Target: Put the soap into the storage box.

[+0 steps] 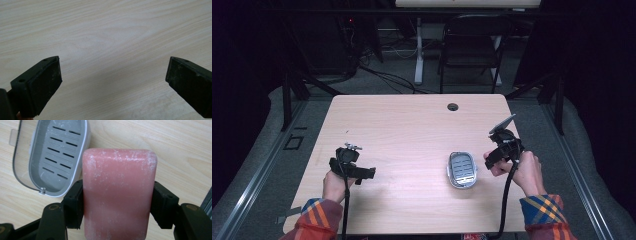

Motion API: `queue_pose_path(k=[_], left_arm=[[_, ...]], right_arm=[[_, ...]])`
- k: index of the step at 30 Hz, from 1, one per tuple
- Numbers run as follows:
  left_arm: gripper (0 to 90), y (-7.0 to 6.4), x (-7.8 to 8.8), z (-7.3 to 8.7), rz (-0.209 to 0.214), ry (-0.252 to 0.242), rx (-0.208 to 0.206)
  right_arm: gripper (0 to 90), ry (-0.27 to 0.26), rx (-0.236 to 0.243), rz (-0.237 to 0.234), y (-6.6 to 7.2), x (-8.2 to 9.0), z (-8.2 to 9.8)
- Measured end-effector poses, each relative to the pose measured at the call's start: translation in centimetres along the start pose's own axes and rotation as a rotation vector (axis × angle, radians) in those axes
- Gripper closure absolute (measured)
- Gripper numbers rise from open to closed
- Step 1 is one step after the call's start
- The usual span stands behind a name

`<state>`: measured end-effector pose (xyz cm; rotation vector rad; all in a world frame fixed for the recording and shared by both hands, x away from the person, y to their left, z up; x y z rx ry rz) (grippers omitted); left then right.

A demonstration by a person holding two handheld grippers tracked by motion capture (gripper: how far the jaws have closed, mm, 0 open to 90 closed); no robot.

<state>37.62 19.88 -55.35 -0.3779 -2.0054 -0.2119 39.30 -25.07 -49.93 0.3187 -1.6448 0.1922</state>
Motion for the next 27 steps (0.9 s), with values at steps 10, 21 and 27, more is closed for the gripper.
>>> queue_pose_path(k=[10, 21, 27], left_arm=[[0.4, 0.0, 0.0, 0.0, 0.007, 0.005, -0.004], [0.4, 0.0, -0.1, 0.0, 0.011, 0.008, -0.004], [0.4, 0.0, -0.1, 0.1, 0.009, 0.011, -0.003]], right_arm=[[37.2, -0.005, 0.028, -0.013, 1.5, 0.3, -0.8], [37.2, -0.006, 0.044, -0.042, 2.5, 0.0, -1.6], [37.1, 0.002, 0.049, -0.05, 3.0, -0.2, -2.0]])
Point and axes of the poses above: each handheld gripper's, and its own axes: x roughly backward along the jaws, z roughly out of its underside, y roughly to its left, the point moved 4 cm from there along -x, roughly forward along the jaws, and after that the axes turned 5 degrees about y, right-handed, at the moved point
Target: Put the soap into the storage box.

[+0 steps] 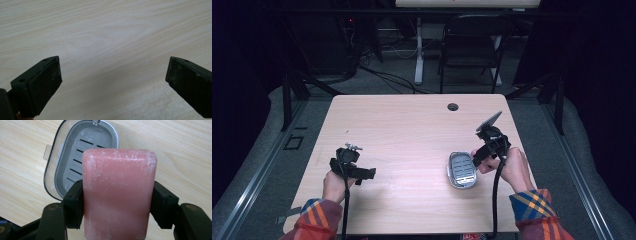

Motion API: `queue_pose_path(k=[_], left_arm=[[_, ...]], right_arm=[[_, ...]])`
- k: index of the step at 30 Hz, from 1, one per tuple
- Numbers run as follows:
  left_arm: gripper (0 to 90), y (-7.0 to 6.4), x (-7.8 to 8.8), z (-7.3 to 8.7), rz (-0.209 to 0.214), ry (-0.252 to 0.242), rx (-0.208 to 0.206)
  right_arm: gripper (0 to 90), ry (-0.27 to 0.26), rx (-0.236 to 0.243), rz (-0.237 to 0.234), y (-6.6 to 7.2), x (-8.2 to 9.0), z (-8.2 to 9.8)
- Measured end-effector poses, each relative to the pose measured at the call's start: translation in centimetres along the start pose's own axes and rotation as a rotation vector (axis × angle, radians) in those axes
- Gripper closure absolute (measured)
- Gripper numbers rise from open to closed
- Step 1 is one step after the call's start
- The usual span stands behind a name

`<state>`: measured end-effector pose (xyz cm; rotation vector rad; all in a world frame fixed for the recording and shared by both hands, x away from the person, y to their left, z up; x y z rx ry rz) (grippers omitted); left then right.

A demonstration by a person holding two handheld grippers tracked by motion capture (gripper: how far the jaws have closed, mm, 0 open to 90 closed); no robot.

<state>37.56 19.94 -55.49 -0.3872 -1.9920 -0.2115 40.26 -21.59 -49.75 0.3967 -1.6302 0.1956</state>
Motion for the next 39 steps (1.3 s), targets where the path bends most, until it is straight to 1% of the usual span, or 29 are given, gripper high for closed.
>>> queue_pose_path(k=[5, 6, 9, 10, 12, 13, 16, 17, 18, 20, 21, 22, 23, 24, 25, 26, 28, 32, 33, 37, 38, 39], left_arm=[[0.4, 0.1, 0.1, 0.1, -0.002, -0.002, 0.003], [0.4, 0.1, 0.1, 0.2, -0.005, 0.0, 0.002], [0.4, 0.2, 0.1, 0.2, -0.008, -0.002, 0.004], [0.4, 0.3, 0.1, 0.3, -0.009, -0.002, 0.006], [0.4, 0.3, 0.1, 0.3, -0.01, -0.001, 0.006], [0.4, 0.3, 0.1, 0.3, -0.011, -0.001, 0.005], [0.4, 0.4, 0.2, 0.4, -0.011, 0.002, 0.007], [0.4, 0.4, 0.2, 0.4, -0.011, 0.002, 0.007], [0.4, 0.4, 0.2, 0.4, -0.011, 0.001, 0.01], [0.4, 0.4, 0.2, 0.4, -0.011, 0.001, 0.005], [0.4, 0.4, 0.2, 0.4, -0.014, -0.003, 0.005], [0.4, 0.3, 0.2, 0.4, -0.015, -0.005, 0.007], [0.4, 0.3, 0.2, 0.4, -0.015, -0.005, 0.007], [0.4, 0.3, 0.2, 0.4, -0.014, -0.005, 0.005], [0.4, 0.4, 0.2, 0.4, -0.012, -0.004, 0.007], [0.4, 0.4, 0.2, 0.4, -0.013, -0.004, 0.008], [0.4, 0.4, 0.2, 0.4, -0.011, -0.002, 0.007], [0.4, 0.3, 0.2, 0.4, -0.013, -0.005, 0.005], [0.5, 0.3, 0.2, 0.4, -0.013, -0.007, 0.005], [0.5, 0.3, 0.2, 0.4, -0.013, -0.011, 0.01], [0.5, 0.3, 0.2, 0.4, -0.013, -0.011, 0.01], [0.5, 0.4, 0.2, 0.4, -0.013, -0.011, 0.007]], right_arm=[[37.1, 0.002, 0.004, 0.0, 0.7, -0.3, -0.4], [37.1, 0.017, 0.021, -0.003, 0.7, -0.3, -0.5], [37.1, 0.018, 0.022, -0.01, 1.0, -0.5, -0.6], [37.1, 0.007, 0.017, -0.016, 1.2, -0.9, -0.8], [37.1, 0.007, 0.016, -0.011, 1.3, -1.0, -0.8], [37.1, 0.022, 0.023, -0.016, 1.4, -1.1, -1.0], [37.1, 0.036, 0.035, -0.019, 1.5, -1.4, -1.2], [37.1, 0.036, 0.035, -0.019, 1.5, -1.4, -1.2], [37.0, 0.013, 0.017, -0.024, 1.8, -1.6, -1.3], [37.0, 0.021, 0.019, -0.019, 1.9, -1.7, -1.4], [37.0, 0.033, 0.03, -0.024, 1.9, -1.7, -1.4], [37.0, 0.02, 0.016, -0.022, 2.1, -1.9, -1.5], [37.0, 0.02, 0.016, -0.022, 2.1, -1.9, -1.5], [37.0, 0.032, 0.027, -0.019, 2.1, -2.0, -1.6], [37.0, 0.031, 0.025, -0.017, 2.2, -2.1, -1.6], [37.0, 0.046, 0.034, -0.016, 2.2, -2.1, -1.6], [37.0, 0.025, 0.015, -0.019, 2.4, -2.5, -1.7], [37.0, 0.022, 0.01, -0.02, 2.5, -2.6, -1.8], [37.0, 0.036, 0.022, -0.022, 2.5, -2.5, -1.8], [37.0, 0.019, 0.004, -0.03, 2.6, -2.8, -1.8], [37.0, 0.036, 0.015, -0.021, 2.6, -2.7, -1.8], [37.0, 0.032, 0.005, -0.013, 2.7, -3.0, -1.8]])
Point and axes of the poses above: each handheld gripper's, and its own axes: x roughly backward along the jaws, z roughly out of its underside, y roughly to its left, the point moved 4 cm from there along -x, roughly forward along the jaws, and after that the axes turned 5 degrees about y, right-handed, at the moved point
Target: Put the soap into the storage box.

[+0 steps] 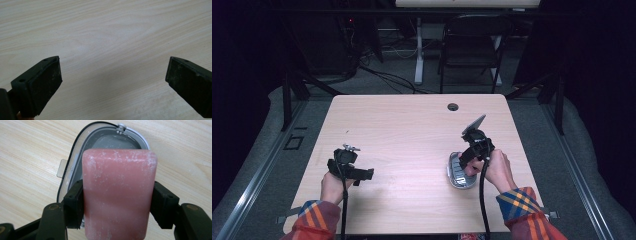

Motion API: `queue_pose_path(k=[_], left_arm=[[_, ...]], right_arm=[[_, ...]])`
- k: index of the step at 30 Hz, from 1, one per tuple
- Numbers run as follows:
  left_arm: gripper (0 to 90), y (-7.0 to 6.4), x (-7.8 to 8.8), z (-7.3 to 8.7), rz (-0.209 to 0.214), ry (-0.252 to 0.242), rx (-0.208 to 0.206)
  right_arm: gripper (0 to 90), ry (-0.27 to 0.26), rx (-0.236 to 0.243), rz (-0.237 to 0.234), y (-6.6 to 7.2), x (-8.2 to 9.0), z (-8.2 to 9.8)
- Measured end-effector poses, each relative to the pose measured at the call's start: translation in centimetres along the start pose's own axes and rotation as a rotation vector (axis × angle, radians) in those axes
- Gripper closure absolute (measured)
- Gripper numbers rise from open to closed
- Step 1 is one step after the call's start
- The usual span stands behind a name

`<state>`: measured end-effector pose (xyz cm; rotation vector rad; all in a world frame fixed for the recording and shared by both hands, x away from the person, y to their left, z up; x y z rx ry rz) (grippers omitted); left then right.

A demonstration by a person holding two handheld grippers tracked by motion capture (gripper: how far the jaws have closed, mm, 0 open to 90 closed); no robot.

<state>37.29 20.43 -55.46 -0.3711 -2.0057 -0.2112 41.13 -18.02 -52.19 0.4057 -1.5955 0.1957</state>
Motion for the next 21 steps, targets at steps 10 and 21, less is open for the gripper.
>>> queue_pose_path(k=[10, 21], left_arm=[[0.7, -0.03, 0.05, -0.05, 0.0, -0.004, 0.001], [0.7, -0.1, 0.05, -0.11, 0.002, -0.002, -0.001]], right_arm=[[36.7, 0.009, 0.007, 0.001, 0.38, -0.52, -0.14], [43.0, -0.018, -0.016, -0.024, 0.15, -0.25, 0.02]])
Point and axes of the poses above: each handheld gripper's, and its own axes: x roughly backward along the jaws, z roughly out of its underside, y roughly to its left, the point moved 4 cm from there along -x, roughly forward along the jaws, and after that the axes turned 5 degrees about y, right-handed, at the moved point
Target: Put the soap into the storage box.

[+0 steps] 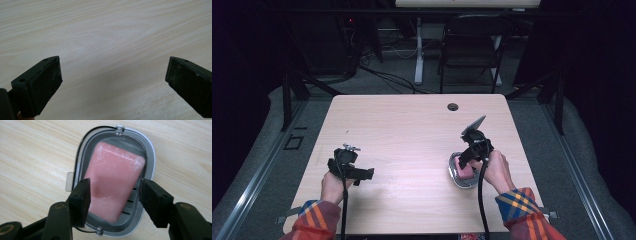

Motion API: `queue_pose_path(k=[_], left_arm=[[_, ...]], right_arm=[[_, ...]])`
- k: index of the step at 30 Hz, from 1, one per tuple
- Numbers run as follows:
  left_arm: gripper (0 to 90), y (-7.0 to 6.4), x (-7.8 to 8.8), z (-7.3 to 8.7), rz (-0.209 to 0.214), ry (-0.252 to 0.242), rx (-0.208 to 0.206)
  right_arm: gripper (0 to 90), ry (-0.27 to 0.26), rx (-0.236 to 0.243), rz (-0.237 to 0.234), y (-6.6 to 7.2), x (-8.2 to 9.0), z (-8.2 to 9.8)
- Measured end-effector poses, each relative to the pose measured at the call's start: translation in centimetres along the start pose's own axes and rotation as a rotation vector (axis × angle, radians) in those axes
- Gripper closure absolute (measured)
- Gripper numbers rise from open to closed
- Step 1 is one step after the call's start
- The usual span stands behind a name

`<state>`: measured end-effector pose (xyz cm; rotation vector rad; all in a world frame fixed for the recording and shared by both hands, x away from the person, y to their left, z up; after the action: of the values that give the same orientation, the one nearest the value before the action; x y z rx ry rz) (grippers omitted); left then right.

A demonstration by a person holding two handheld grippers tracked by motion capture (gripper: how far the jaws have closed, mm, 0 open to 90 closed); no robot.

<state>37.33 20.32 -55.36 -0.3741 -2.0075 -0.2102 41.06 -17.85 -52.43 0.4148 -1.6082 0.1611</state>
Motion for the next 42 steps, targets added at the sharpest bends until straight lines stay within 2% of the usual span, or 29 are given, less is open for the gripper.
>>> queue_pose_path(k=[1, 2, 3, 5, 7, 9, 12, 13, 14, 16, 17, 25, 27, 29, 32, 33, 34, 37, 39, 42], left_arm=[[0.7, 0.0, 0.0, 0.0, 0.0, 0.0, 0.0], [0.7, 0.0, 0.0, 0.0, 0.0, 0.0, 0.0], [0.6, 0.0, 0.0, 0.0, 0.0, 0.0, -0.002], [0.7, 0.0, 0.0, 0.0, 0.0, 0.001, -0.003], [0.7, 0.0, 0.0, 0.0, 0.001, 0.0, -0.002], [0.7, 0.0, 0.0, 0.0, 0.001, -0.001, -0.002], [0.6, 0.0, -0.1, -0.1, 0.001, -0.003, -0.006], [0.6, 0.0, -0.1, -0.1, 0.002, -0.003, -0.007], [0.7, 0.0, -0.1, -0.1, 0.003, -0.003, -0.006], [0.6, -0.1, 0.0, -0.1, 0.005, -0.005, -0.008], [0.7, -0.1, 0.0, -0.2, 0.005, -0.005, -0.009], [0.7, -0.2, 0.0, -0.2, 0.011, -0.01, -0.014], [0.6, -0.2, 0.0, -0.2, 0.012, -0.012, -0.015], [0.6, -0.1, 0.1, -0.2, 0.015, -0.016, -0.016], [0.6, -0.1, 0.1, -0.2, 0.018, -0.017, -0.015], [0.6, -0.1, 0.1, -0.2, 0.016, -0.018, -0.018], [0.6, -0.2, 0.1, -0.2, 0.015, -0.019, -0.017], [0.5, -0.2, 0.1, -0.3, 0.017, -0.02, -0.017], [0.5, -0.2, 0.1, -0.3, 0.016, -0.022, -0.023], [0.5, -0.3, 0.1, -0.3, 0.015, -0.024, -0.021]], right_arm=[[43.6, 0.017, 0.012, 0.004, -0.1, 0.1, 0.0], [44.1, -0.003, -0.003, -0.001, 0.0, 0.0, 0.0], [44.3, 0.009, 0.009, 0.003, -0.1, 0.2, 0.0], [44.4, -0.012, -0.004, 0.005, -0.1, 0.2, 0.0], [44.3, -0.009, 0.013, 0.006, -0.3, 0.5, 0.1], [43.4, -0.042, 0.006, 0.006, -0.5, 0.9, 0.2], [41.4, -0.06, 0.017, 0.002, -0.8, 1.5, 0.3], [40.6, -0.052, 0.04, 0.005, -1.0, 1.8, 0.4], [39.4, -0.067, 0.036, 0.005, -1.0, 1.9, 0.4], [36.2, -0.068, 0.062, 0.007, -1.3, 2.3, 0.6], [34.5, -0.089, 0.055, 0.008, -1.3, 2.4, 0.7], [21.1, -0.152, 0.125, 0.02, -2.2, 4.0, 1.8], [14.3, -0.163, 0.141, 0.022, -2.4, 4.3, 2.2], [14.2, -0.182, 0.154, 0.035, -2.6, 4.6, 2.7], [11.7, -0.208, 0.163, 0.032, -2.8, 5.0, 3.4], [11.1, -0.212, 0.182, 0.042, -3.0, 5.1, 3.6], [10.2, -0.235, 0.17, 0.032, -2.8, 5.2, 3.8], [8.9, -0.235, 0.187, 0.048, -3.1, 5.5, 4.4], [7.5, -0.267, 0.191, 0.054, -3.3, 5.7, 5.1], [6.0, -0.275, 0.191, 0.063, -3.7, 5.7, 5.8]])
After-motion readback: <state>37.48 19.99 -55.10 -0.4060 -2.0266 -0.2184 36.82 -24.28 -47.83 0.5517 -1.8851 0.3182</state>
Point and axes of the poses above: each handheld gripper's, and its own axes: x roughly backward along the jaws, z roughly out of its underside, y roughly to its left, the point moved 4 cm from there along -x, roughly forward along the jaws, and after that the axes turned 5 degrees about y, right-handed, at the moved point
